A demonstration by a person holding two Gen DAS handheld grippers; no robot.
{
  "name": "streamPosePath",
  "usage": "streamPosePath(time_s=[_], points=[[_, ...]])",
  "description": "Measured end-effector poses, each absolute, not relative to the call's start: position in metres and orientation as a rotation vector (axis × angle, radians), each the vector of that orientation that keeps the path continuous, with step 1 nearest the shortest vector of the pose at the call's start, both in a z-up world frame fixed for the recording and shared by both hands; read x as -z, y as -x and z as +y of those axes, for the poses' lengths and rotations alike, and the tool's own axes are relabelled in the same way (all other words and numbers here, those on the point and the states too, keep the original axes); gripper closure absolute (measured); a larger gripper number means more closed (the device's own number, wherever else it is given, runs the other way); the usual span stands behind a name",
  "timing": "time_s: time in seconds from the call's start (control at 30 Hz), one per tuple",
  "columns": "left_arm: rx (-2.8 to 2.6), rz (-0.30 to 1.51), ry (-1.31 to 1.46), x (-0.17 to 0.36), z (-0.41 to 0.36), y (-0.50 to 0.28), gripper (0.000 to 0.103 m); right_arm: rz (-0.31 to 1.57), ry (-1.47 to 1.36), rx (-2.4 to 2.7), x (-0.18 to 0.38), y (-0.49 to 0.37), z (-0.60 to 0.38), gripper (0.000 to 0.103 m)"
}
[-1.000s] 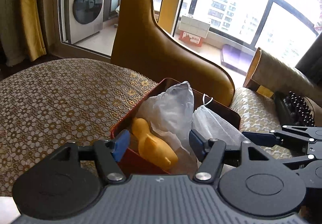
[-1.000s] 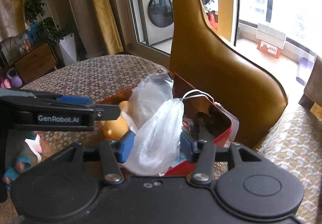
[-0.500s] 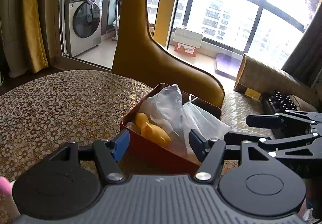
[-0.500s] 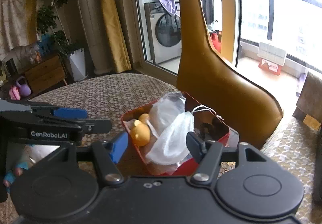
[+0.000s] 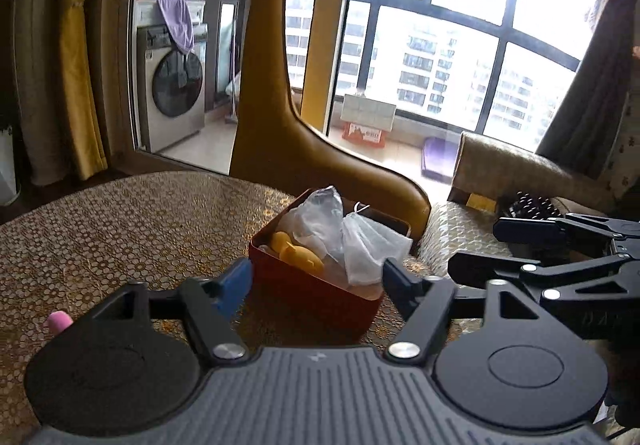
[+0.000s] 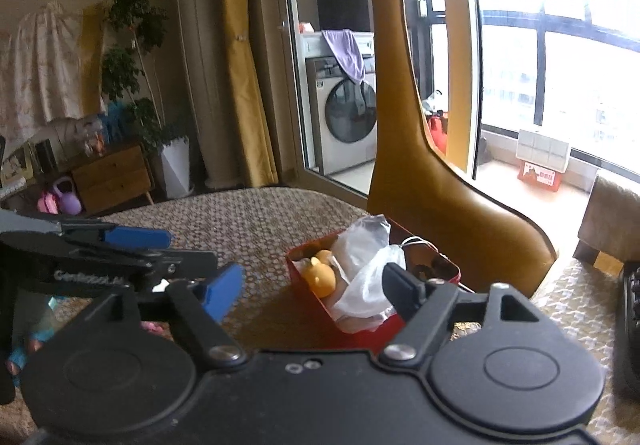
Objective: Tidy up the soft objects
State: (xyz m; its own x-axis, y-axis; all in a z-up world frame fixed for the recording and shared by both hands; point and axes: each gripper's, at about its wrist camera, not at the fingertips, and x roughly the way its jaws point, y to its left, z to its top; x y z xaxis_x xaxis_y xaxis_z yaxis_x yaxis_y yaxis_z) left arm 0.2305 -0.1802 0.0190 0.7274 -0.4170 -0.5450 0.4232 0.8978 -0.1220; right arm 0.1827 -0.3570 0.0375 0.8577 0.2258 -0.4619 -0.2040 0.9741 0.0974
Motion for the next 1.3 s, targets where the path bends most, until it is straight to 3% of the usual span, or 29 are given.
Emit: streamPosePath(time_s=[0.33, 0.7, 1.3], points=[[0.46, 0.527, 0.008, -0.03, -0.165, -0.182, 0.019, 0.41, -0.023, -0.23, -0.044, -0.148, -0.342, 0.015], [0.434, 0.488, 0.074, -0.034, -0.146, -0.151, 0.0, 0.363, -0.072, -0.22, -0.045, -0.121, -0.345, 0.0], [0.404, 0.472, 0.022, -0.033, -0.145, -0.124, 0.0, 0.353, -0.086, -0.2, -0.043, -0.105, -0.35, 0.0]])
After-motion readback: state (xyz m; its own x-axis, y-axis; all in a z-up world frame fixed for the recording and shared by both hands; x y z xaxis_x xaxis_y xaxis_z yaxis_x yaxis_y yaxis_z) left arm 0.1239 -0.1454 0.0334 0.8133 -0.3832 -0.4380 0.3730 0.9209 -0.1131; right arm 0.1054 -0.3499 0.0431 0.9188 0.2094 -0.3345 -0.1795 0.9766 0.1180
